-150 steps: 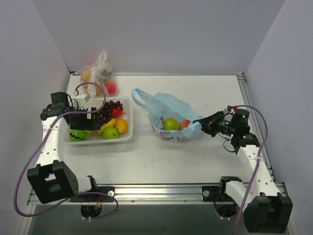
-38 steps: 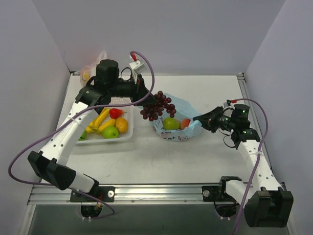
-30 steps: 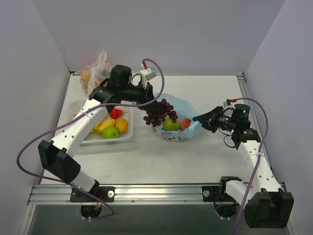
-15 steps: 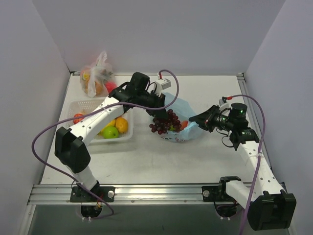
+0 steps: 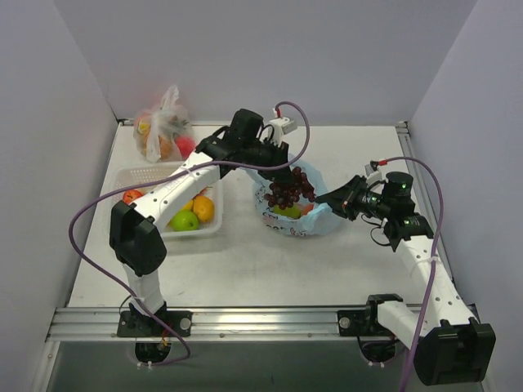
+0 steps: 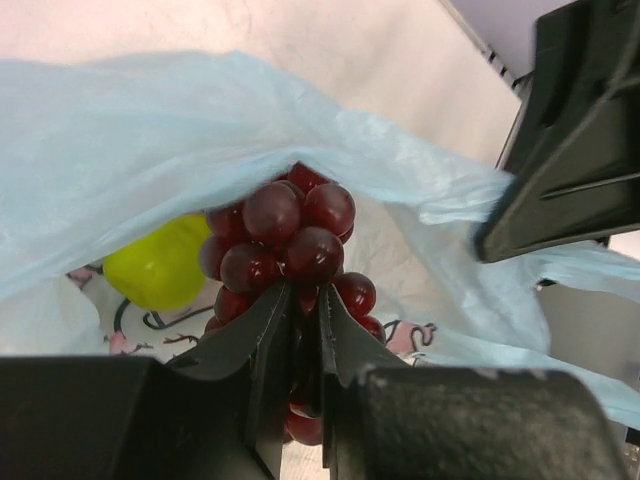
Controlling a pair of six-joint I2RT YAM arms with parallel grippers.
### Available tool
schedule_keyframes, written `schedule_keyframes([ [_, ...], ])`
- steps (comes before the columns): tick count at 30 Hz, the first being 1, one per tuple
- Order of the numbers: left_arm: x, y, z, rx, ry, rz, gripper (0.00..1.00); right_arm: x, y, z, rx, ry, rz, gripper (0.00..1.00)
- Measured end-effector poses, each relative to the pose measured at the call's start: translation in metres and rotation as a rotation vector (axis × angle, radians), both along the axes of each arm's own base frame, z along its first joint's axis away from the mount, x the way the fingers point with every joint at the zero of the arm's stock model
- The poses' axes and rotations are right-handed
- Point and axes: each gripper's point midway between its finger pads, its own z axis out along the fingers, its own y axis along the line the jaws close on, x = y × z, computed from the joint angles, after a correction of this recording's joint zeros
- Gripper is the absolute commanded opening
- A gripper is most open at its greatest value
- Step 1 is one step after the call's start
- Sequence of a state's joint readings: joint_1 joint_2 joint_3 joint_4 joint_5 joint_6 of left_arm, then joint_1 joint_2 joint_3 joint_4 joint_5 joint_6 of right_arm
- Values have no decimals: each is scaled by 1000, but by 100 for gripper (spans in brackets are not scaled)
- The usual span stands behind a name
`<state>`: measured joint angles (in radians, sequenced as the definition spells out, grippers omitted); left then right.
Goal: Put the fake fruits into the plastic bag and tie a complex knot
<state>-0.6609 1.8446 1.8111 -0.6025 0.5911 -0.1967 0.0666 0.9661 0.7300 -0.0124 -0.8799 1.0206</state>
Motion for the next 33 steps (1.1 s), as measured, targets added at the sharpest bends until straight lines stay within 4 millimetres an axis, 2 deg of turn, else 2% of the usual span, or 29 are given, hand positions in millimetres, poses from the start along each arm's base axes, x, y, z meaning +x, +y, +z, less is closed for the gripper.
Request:
schedule_keyframes([
  [3, 0, 0, -26, 29, 26, 20, 0, 0, 0, 0, 0, 0, 1, 0],
  [4, 0, 2, -40, 48, 36, 32, 7, 0, 0, 0, 1, 0, 3, 0],
  [5, 0, 4, -51, 66, 49, 41, 15, -1, 0, 0, 2, 0, 4, 0],
  [6, -1, 7, -62, 86, 62, 51, 36, -1, 0, 0, 3, 0, 5, 0],
  [8, 0, 11, -76, 112, 81, 57, 57, 0, 0, 0, 4, 2, 5, 0],
  [9, 1, 11, -79, 114, 79, 54, 71, 0, -1, -1, 5, 6, 3, 0],
  [11, 3, 11, -73, 105, 68, 36, 80, 2, -2, -2, 7, 15, -2, 0],
  [13, 7, 9, -54, 69, 28, 12, 97, 4, -5, -5, 7, 25, -12, 0],
  [16, 8, 17, -17, 0, -37, -21, 97, 5, -7, -10, 5, 50, -20, 0],
  [18, 6, 35, 14, -57, -64, -30, 97, 5, -7, -12, 3, 63, -22, 0],
  [19, 7, 49, 30, -88, -81, -20, 98, 6, -8, -14, 1, 68, -24, 0],
  [22, 14, 117, 83, -173, -162, 80, 97, 5, -8, -18, -3, 81, -27, 0],
  [24, 22, 178, 109, -195, -231, 211, 98, 4, -9, -23, -7, 92, -30, 0],
  [26, 25, 243, 121, -169, -289, 356, 98, 2, -9, -28, -13, 105, -30, 0],
  [28, 23, 299, 120, -101, -328, 488, 97, 0, -8, -32, -20, 109, -22, 0],
  [29, 20, 319, 114, -56, -332, 530, 97, -1, -8, -33, -23, 113, -21, 0],
  [31, 14, 354, 92, 52, -307, 603, 96, -2, -7, -36, -28, 118, -19, 0],
  [33, 10, 382, 59, 163, -239, 659, 95, -3, -7, -38, -30, 122, -16, 0],
])
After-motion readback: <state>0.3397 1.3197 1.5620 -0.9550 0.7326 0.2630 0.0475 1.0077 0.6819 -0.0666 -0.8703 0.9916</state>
